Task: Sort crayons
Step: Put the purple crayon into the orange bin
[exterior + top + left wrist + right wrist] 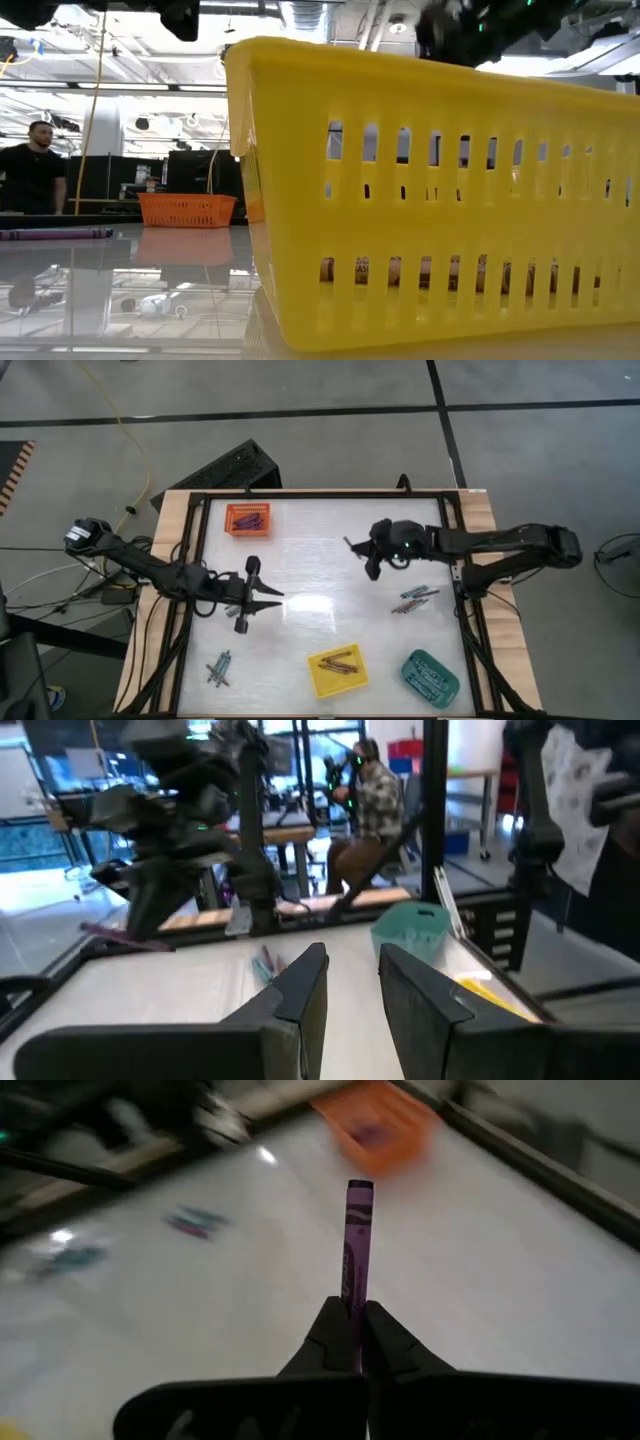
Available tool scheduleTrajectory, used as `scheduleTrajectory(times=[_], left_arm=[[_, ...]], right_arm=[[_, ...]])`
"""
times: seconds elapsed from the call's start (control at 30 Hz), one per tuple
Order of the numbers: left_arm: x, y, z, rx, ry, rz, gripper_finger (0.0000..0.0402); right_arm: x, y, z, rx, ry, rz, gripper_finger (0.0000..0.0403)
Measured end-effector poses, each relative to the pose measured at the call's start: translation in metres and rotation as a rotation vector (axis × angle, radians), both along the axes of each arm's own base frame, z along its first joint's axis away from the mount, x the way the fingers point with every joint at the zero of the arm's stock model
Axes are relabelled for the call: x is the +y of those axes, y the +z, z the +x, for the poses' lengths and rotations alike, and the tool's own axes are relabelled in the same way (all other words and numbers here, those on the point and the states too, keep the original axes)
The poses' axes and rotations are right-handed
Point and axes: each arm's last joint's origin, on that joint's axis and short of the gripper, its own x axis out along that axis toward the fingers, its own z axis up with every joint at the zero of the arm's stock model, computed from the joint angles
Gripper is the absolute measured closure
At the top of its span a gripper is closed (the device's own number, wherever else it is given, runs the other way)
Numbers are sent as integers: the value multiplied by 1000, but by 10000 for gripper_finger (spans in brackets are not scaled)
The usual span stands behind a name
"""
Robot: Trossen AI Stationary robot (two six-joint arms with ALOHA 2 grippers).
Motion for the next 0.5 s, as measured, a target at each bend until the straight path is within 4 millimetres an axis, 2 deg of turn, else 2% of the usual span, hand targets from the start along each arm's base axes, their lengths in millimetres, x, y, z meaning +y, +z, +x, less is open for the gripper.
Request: scheduleTrajectory(times=[0.27, 0.5], left_arm=[[3, 6, 9, -135, -16, -39, 317], [0, 2, 32, -221, -20, -56, 317]], right_arm=[[44, 21, 20, -262, 160, -165, 403], [71, 23, 34, -373, 243, -264, 403]])
